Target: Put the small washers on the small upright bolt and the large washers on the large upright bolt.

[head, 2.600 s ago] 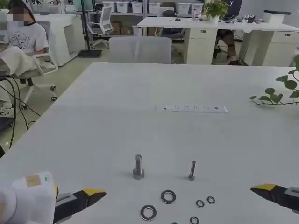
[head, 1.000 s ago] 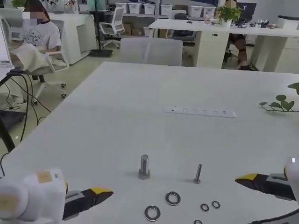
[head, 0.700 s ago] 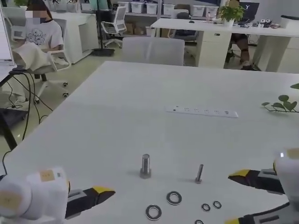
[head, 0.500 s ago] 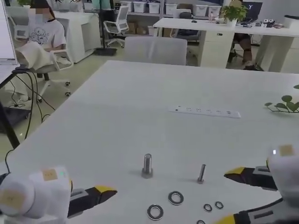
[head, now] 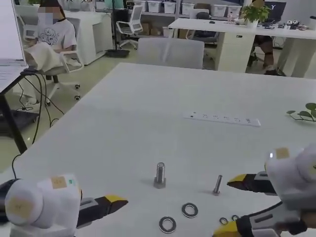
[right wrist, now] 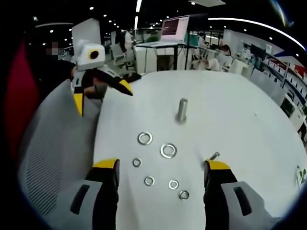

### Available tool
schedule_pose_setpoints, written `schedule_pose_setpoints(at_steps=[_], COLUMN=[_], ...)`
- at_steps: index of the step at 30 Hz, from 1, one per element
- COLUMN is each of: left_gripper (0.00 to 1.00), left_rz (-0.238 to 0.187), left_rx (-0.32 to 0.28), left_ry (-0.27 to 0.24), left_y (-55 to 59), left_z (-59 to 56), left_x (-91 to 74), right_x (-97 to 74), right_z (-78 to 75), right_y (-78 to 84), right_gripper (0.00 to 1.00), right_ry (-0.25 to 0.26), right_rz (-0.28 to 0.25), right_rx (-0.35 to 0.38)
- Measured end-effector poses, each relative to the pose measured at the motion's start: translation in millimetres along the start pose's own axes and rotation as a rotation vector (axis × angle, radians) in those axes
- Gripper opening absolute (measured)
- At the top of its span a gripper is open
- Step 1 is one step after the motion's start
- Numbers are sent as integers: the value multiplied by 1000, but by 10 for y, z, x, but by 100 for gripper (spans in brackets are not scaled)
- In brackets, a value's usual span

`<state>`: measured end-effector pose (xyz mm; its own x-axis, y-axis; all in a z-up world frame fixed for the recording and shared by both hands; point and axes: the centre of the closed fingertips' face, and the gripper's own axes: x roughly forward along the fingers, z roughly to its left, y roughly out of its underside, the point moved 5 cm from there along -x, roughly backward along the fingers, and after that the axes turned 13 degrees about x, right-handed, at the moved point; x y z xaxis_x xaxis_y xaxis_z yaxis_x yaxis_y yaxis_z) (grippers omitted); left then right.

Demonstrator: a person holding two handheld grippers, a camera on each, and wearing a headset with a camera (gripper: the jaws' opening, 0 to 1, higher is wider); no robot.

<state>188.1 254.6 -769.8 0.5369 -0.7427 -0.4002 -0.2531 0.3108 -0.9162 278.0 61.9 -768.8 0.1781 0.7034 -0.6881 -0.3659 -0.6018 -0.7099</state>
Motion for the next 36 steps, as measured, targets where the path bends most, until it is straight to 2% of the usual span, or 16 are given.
schedule_pose_setpoints(at_steps=[17,36], left_gripper=[79,78], left_rz=[9,10], left_rx=[4,8], left_ry=[-4,-13], left_y=[9,6], left_z=[19,52], left_x=[7,10], right_x=[297,557], right_z=[-93,-95], right_y=[-66,-95], right_gripper=[67,61], right_ry=[-26,-56], right_rz=[85,169], right_rx=[-26,-73])
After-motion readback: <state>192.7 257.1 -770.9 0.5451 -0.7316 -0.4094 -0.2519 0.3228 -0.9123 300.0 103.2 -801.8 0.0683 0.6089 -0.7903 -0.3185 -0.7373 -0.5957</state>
